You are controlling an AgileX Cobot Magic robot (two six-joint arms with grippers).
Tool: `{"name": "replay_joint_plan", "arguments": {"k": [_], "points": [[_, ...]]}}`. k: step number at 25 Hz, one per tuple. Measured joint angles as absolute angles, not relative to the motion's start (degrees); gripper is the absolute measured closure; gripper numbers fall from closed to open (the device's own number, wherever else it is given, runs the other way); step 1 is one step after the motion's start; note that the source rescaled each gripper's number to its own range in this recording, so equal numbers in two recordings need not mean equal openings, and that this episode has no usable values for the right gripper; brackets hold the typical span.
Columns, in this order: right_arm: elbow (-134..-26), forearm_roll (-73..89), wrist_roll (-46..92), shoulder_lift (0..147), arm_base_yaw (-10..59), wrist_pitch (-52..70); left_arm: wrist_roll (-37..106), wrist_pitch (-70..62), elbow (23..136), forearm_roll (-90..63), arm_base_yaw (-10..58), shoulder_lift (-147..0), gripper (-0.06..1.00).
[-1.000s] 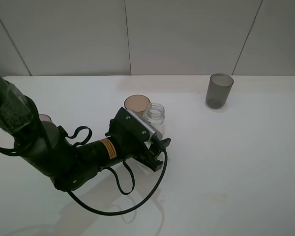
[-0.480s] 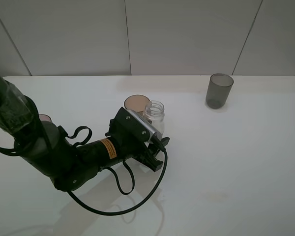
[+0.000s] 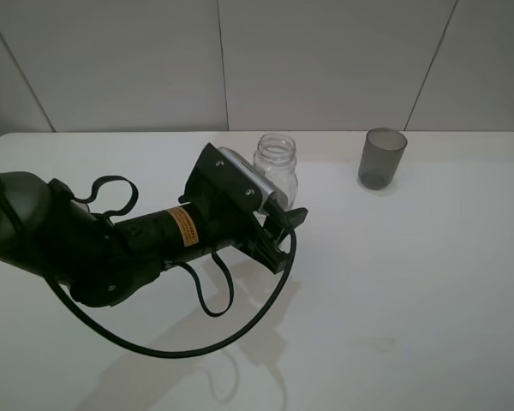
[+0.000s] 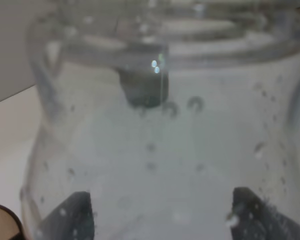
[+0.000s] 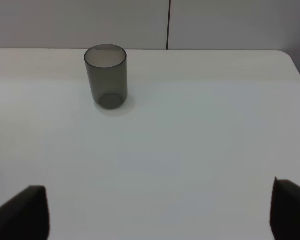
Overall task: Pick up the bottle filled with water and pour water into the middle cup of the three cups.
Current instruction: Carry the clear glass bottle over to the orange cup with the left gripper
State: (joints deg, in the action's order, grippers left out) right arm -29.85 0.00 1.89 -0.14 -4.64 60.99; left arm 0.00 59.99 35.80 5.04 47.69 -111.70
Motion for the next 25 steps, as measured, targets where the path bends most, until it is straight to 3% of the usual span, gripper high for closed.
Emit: {"name": "replay_joint_plan", "arguments": {"k": [11,19,25], "points": [[-29.8,0.0,1.9,-0.1,-4.6,61.0,0.0,32.0,35.6,10.1,47.4,-90.9,0.93],[-29.8,0.0,1.9,-0.1,-4.6,61.0,-8.3,16.7,35.9,20.7,39.2,-79.5,0.93],[-29.8,0.0,1.9,-0.1,-4.6,61.0,-14.9,12.3,36.0,30.5,35.3,-78.1,0.93]]}}
